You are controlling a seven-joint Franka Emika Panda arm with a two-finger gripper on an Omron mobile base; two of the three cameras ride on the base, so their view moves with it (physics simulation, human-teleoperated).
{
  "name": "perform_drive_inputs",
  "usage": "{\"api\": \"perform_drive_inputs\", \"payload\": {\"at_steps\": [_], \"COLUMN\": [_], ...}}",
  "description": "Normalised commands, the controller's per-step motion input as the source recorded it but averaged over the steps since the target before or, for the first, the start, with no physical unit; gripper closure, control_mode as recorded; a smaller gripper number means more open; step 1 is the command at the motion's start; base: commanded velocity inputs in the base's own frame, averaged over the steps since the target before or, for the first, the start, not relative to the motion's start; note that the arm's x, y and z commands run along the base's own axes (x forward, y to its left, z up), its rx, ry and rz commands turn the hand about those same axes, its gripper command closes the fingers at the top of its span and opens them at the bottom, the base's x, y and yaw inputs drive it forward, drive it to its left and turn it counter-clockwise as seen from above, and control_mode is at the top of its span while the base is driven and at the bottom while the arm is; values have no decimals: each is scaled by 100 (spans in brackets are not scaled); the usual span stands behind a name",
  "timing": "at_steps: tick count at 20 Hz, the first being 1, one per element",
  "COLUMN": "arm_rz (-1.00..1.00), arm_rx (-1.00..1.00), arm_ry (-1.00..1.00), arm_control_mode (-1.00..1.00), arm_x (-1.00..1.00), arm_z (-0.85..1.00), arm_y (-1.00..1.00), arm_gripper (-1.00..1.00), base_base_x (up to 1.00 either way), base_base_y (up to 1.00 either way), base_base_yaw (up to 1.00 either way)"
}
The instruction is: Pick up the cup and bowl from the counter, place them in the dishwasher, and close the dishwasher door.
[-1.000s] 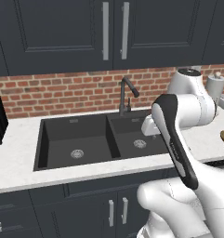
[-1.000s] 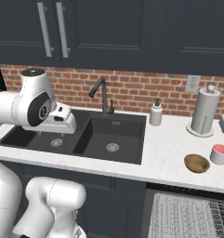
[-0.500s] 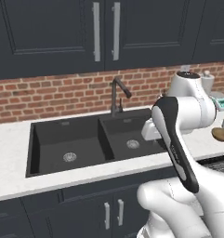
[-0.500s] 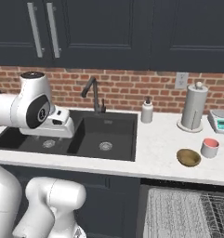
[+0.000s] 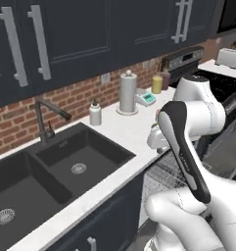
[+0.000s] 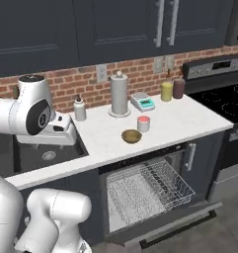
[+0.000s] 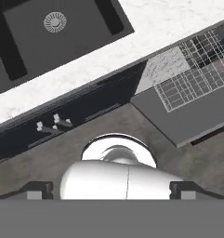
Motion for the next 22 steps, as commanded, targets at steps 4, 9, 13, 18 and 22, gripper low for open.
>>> {"api": "perform_drive_inputs", "payload": {"at_steps": [4, 9, 13, 18, 22], "arm_rz": [0, 0, 0, 0, 0], "arm_rx": [0, 0, 0, 0, 0], "arm_ry": [0, 0, 0, 0, 0], "arm_control_mode": [100, 100, 100, 100, 100], "arm_x": [0, 0, 0, 0, 0], "arm_z": [0, 0, 0, 0, 0], "arm_y": [0, 0, 0, 0, 0], "arm_gripper": [-100, -100, -100, -100, -100], "base_base_x": [0, 0, 3, -1, 0], "base_base_y": [31, 56, 49, 24, 82], "base_base_yaw": [-93, -82, -64, -18, -20]}}
